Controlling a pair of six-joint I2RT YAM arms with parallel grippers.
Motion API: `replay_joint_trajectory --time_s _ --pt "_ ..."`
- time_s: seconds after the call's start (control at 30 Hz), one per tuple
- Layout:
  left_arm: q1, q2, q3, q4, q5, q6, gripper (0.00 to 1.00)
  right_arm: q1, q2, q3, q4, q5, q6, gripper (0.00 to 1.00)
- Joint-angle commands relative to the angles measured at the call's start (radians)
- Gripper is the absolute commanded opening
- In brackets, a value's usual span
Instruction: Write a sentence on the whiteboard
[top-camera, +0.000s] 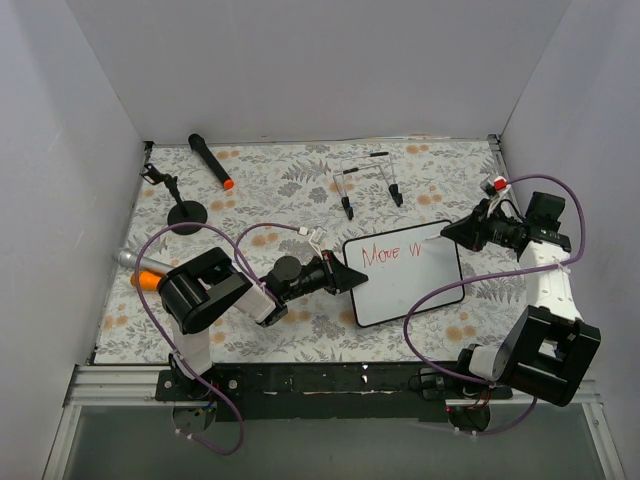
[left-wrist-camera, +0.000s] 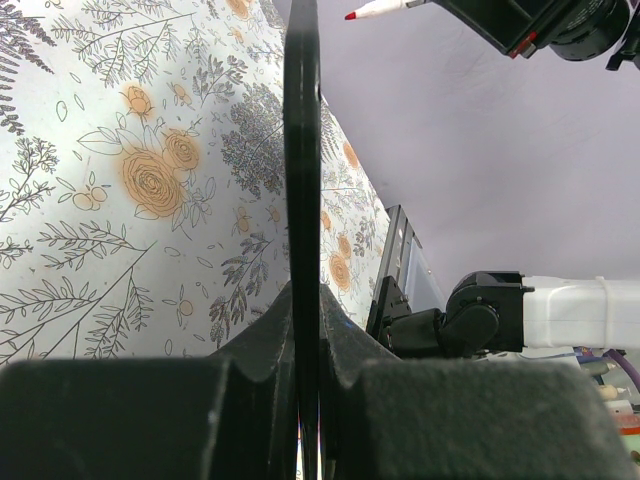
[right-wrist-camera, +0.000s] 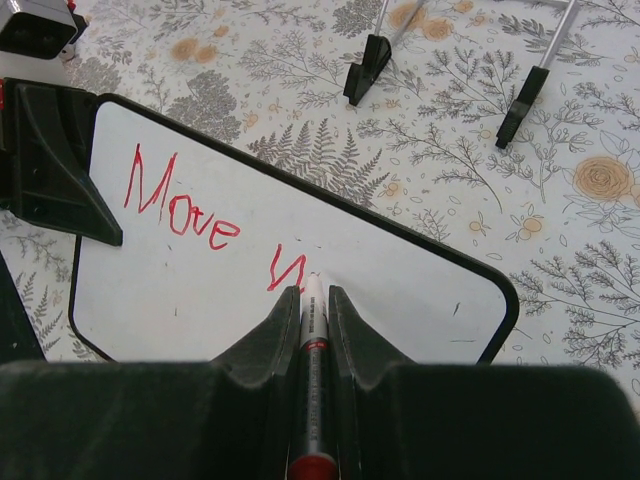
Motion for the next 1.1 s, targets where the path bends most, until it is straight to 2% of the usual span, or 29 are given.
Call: replay_joint_trajectory --time_s 0.0,0.13,0.67,0.83,1.07 --pt "-0.006 -0.005 0.006 0.040 0.006 0.031 0.00 -0.010 -0.033 -0.036 0.134 -0.010 0.085 0.01" --pt "-0.005 -0.003 0.007 0.041 0.006 0.029 0.00 -0.010 -0.041 -0.059 0.201 0.011 0.150 0.01" --pt "-0.006 0.005 0.015 0.044 0.015 0.028 0.00 0.002 0.021 -0.083 0.265 0.040 0.197 0.01" --pt "-0.005 0.006 0.013 0.046 0.015 0.026 0.00 0.013 0.034 -0.094 0.257 0.046 0.184 0.01" --pt "-0.005 0.008 0.012 0.052 0.015 0.025 0.00 0.014 0.048 -0.082 0.164 0.057 0.106 0.01"
